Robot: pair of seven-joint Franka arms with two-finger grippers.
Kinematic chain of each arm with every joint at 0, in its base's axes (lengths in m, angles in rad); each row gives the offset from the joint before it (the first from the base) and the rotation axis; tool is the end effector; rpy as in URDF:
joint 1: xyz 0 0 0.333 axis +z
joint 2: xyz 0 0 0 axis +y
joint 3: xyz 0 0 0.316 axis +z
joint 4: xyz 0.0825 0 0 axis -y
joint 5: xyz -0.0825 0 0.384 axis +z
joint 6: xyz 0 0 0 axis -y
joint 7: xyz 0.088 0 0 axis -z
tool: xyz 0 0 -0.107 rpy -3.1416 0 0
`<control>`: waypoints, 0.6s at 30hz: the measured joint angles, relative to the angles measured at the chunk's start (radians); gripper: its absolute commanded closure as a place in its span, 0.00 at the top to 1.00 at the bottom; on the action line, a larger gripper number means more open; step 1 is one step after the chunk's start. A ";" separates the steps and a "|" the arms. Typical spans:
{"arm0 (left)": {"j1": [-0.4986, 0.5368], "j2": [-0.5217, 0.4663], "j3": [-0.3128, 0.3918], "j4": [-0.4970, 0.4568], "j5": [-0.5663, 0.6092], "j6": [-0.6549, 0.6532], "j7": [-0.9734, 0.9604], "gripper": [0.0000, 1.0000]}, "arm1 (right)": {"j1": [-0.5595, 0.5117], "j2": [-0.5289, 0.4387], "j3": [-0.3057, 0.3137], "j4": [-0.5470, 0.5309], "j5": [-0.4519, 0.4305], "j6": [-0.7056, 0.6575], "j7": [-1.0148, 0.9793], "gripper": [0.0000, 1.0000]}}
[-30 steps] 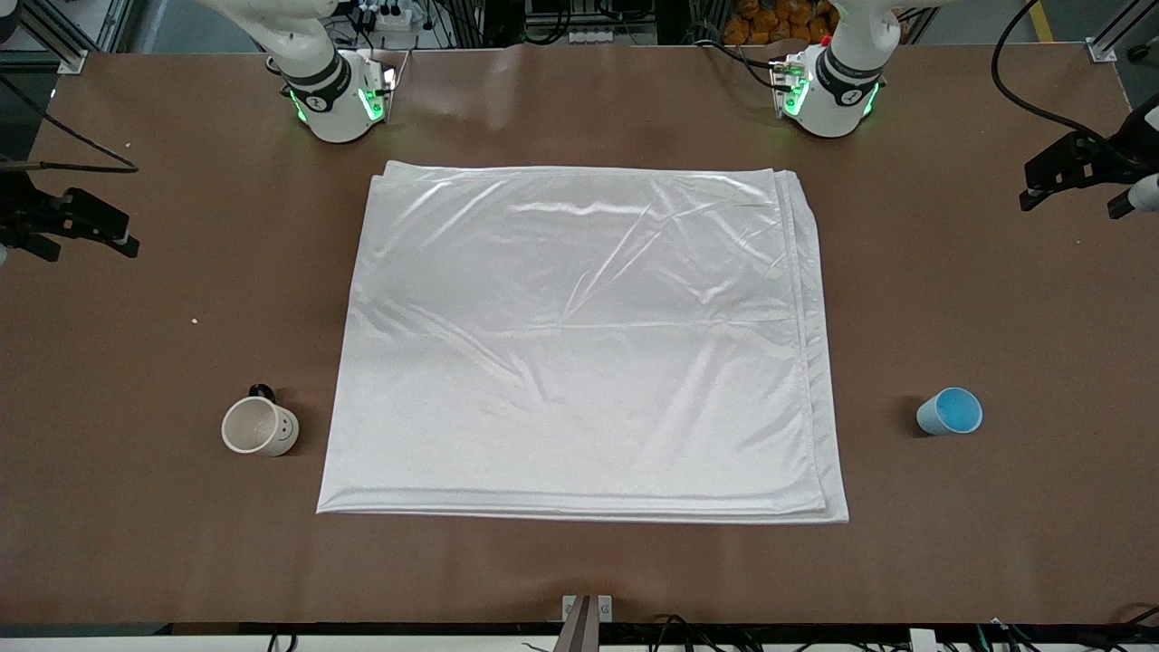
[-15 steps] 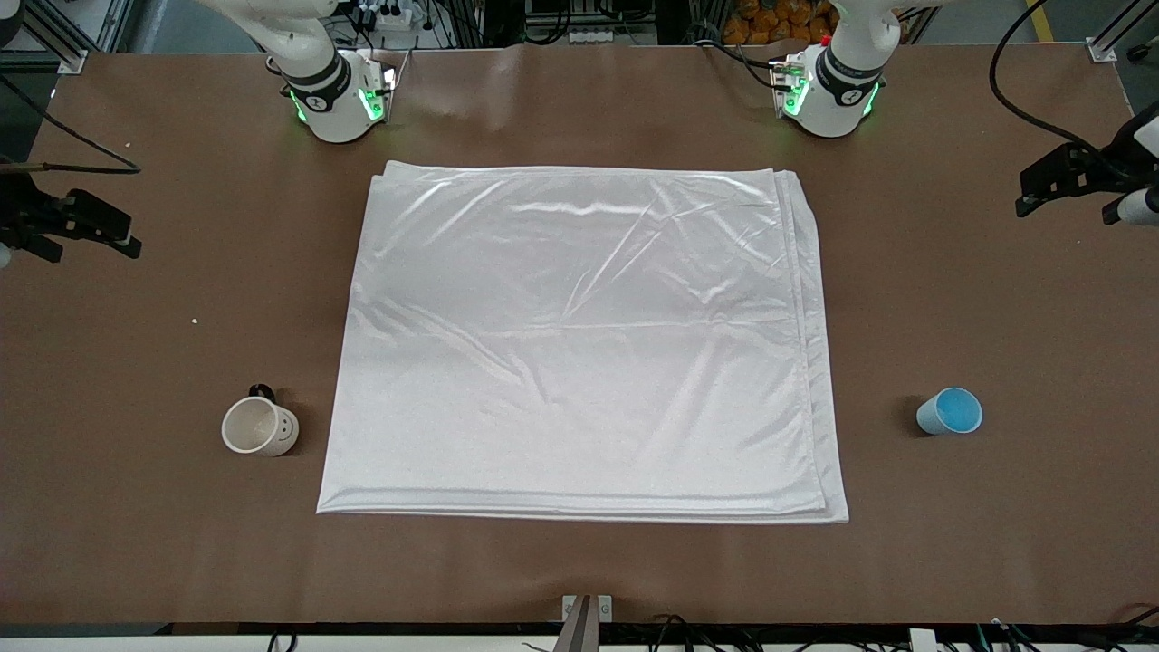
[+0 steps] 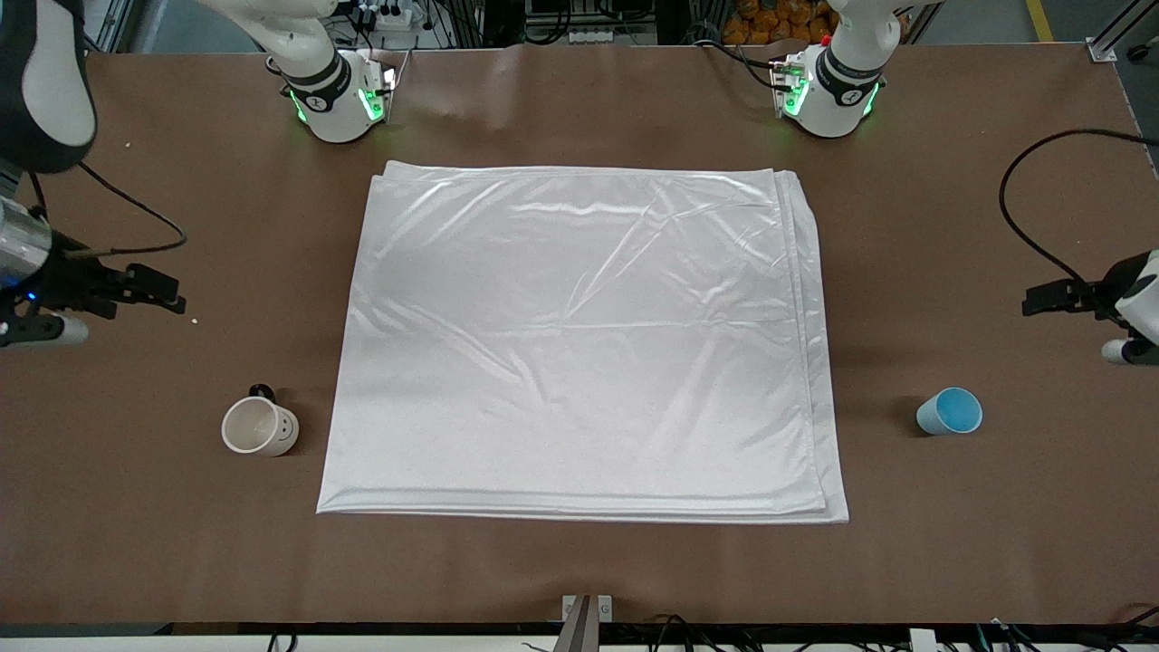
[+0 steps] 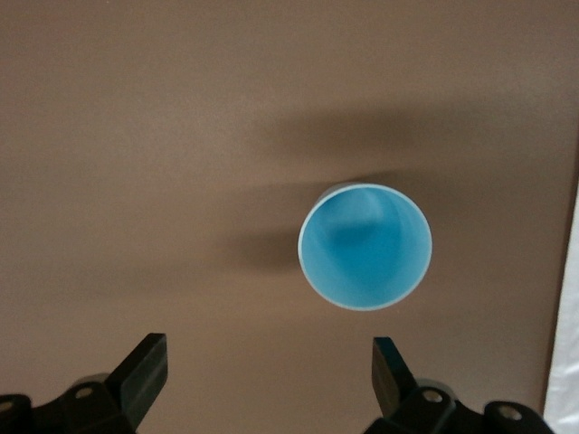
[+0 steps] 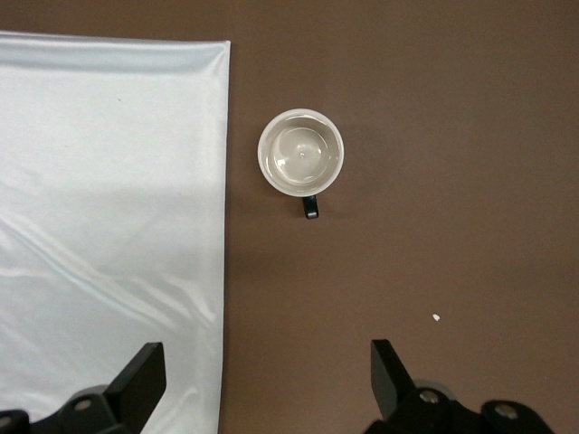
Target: Place blue cup into white mug on cloth
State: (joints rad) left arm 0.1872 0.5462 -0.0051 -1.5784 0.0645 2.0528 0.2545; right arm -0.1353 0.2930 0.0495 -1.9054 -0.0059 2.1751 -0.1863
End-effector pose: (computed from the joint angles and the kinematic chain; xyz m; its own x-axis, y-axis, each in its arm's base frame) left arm 0.6728 0.1279 0.3154 0.9913 -0.1018 -0.0833 -0.1048 -0.9940 -0.0322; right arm 0.6126 -0.0544 0.3442 0.9946 0.1019 -0.0208 0.1016 -0.9947 -0.0136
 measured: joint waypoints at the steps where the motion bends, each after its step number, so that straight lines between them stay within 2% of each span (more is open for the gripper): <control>1: 0.000 0.009 0.000 0.001 0.000 0.011 0.000 1.00 | 0.001 0.011 0.000 -0.005 0.000 0.017 0.000 1.00; 12: 0.000 0.075 -0.001 0.007 0.000 0.096 0.000 1.00 | 0.003 0.129 0.000 -0.020 -0.015 0.165 -0.003 0.99; 18: 0.000 0.098 -0.002 0.007 0.000 0.126 0.000 1.00 | 0.004 0.175 0.000 -0.021 -0.016 0.213 -0.003 0.92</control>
State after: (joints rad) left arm 0.1875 0.6444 -0.0067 -1.5714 0.0645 2.1785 0.2547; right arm -0.1316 0.4678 0.0495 -1.9262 -0.0221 2.3883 -0.1896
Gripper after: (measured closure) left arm 0.000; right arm 0.022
